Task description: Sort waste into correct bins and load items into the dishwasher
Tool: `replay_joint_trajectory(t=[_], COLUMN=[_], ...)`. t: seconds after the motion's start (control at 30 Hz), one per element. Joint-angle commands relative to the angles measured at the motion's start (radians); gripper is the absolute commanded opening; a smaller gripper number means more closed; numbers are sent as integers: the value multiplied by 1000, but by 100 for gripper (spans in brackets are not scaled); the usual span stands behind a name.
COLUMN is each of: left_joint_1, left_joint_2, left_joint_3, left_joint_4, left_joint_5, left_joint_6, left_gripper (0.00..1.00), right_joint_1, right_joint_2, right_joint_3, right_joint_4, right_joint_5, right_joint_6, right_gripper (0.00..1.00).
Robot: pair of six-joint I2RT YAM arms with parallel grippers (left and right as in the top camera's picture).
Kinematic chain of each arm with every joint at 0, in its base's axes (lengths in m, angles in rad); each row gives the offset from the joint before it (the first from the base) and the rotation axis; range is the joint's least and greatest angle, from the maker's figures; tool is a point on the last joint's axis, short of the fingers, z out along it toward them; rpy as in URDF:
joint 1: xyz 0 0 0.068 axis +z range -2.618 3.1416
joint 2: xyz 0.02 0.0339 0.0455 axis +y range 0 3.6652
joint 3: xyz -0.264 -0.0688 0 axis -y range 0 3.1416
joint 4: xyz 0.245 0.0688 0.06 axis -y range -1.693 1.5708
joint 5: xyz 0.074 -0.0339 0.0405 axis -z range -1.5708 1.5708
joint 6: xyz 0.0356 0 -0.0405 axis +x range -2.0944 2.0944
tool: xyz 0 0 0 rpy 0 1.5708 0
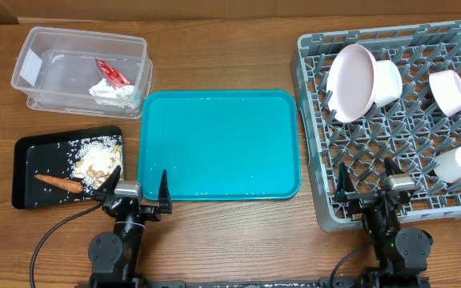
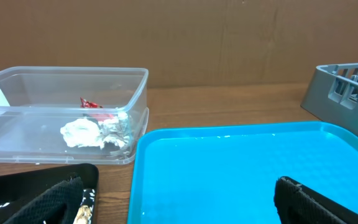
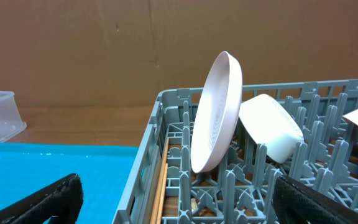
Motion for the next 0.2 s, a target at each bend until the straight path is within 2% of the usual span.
replay_joint_trajectory(t=[0.0, 0.17], left_joint_1=[10, 10], left_joint_2=[-10, -10], left_joint_3=[-3, -3], left_joint_4=[-2, -2], left_joint_5=[15, 15], left_joint_6=[26, 26], left_gripper=[100, 100], right_joint_1=[6, 6], right_joint_2=[-12, -12], right_joint_3=[-10, -10], right_joint_4=[5, 5], right_joint_5=[10, 10], right_joint_6=[3, 3], right_gripper=[100, 100])
